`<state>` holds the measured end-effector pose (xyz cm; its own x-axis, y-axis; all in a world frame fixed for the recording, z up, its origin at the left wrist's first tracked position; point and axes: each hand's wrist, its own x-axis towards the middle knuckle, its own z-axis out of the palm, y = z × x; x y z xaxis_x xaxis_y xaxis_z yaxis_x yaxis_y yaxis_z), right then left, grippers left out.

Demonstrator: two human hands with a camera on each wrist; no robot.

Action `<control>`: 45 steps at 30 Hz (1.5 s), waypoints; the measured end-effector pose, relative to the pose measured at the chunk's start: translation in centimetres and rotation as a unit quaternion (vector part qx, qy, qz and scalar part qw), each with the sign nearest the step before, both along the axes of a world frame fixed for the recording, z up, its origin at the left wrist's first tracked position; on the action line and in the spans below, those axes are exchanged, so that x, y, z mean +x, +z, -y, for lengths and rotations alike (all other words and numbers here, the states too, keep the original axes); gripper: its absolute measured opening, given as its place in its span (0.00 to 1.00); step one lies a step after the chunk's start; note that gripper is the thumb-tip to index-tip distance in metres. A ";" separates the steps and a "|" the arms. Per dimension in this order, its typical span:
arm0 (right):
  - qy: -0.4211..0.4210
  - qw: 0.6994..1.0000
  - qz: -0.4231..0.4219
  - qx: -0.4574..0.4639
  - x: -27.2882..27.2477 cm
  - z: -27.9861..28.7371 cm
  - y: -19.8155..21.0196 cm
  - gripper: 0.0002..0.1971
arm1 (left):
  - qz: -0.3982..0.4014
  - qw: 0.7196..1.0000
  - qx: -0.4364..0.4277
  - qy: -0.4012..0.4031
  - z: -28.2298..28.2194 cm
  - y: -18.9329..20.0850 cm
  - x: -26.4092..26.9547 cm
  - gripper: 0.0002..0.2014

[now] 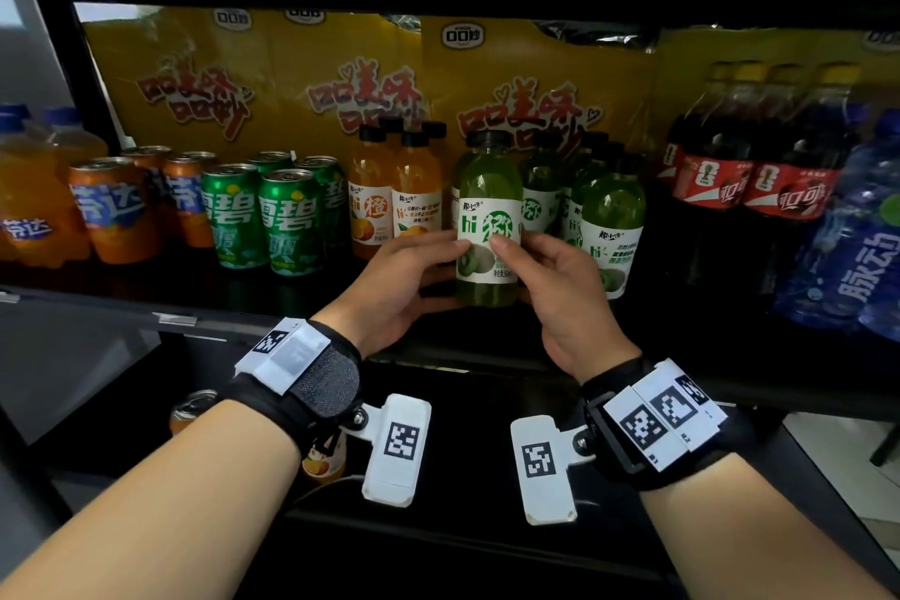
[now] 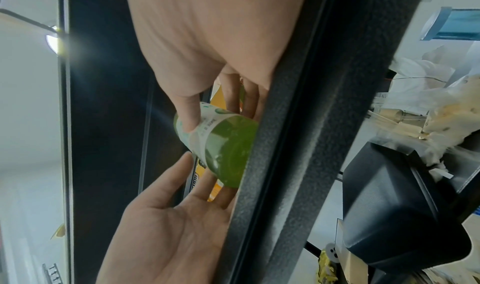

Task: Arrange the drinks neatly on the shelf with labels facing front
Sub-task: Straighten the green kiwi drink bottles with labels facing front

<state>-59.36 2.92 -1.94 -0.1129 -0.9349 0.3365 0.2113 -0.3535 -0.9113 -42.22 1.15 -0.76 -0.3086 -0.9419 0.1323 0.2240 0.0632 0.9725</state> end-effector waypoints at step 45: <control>-0.016 0.999 0.008 0.028 -0.1 -0.1 0.2 0.15 | 0.010 1.000 -0.008 0.002 -0.2 0.2 -0.2 0.21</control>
<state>-59.47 2.99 -1.74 -0.1488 -0.9480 0.2813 0.2157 -0.3087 -0.9264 -42.41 1.39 -0.57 -0.3068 -0.9413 0.1409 0.2045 0.0793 0.9756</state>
